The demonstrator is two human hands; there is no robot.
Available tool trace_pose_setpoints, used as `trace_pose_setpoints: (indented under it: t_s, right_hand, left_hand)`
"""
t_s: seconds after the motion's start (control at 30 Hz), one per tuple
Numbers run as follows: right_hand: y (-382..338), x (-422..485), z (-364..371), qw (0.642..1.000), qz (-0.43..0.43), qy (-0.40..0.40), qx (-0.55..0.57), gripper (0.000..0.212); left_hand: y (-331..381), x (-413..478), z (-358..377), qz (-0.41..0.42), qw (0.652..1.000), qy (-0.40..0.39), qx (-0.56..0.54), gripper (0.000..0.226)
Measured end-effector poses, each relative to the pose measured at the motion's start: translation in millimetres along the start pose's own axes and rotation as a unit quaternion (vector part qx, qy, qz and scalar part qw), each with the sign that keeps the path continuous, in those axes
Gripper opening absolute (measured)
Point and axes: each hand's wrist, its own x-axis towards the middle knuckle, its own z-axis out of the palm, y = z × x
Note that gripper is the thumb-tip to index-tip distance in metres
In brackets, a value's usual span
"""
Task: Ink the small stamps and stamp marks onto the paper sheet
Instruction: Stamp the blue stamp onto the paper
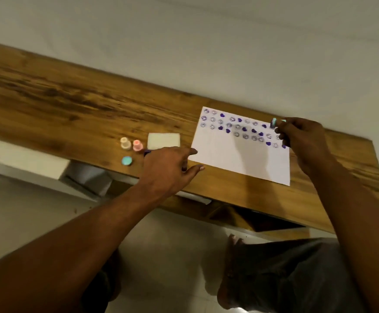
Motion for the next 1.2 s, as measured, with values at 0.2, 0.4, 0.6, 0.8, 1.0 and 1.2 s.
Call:
trace_pose_setpoints:
  t_s: [0.2,0.4,0.6,0.8,1.0,1.2]
  right_hand:
    - [40,27,-47,0.996,-0.014,0.049,-0.068,0.023]
    - [69,44,-53,0.988,-0.038,0.032,-0.145,0.023]
    - [77,52,-47,0.978,-0.04,0.026,-0.203,0.027]
    - [68,47,-27,0.969,-0.061,0.024,-0.238,0.032]
    - [50,41,16,0.964,-0.107,-0.029,-0.243,0.032]
    - [36,29,69,0.942,-0.175,-0.102,-0.267,0.03]
  left_hand:
    - [48,31,40,0.06,0.998,-0.034,0.001,0.062]
    - [59,46,73,0.079,0.992,-0.085,0.046,0.07]
    - [51,65,73,0.049,0.981,-0.094,0.161,0.091]
    - [59,65,77,0.004,0.965,-0.142,0.222,0.11]
    - [82,56,84,0.016,0.974,-0.156,0.164,0.111]
    - [67,59,72,0.011,0.973,-0.126,0.195,0.096]
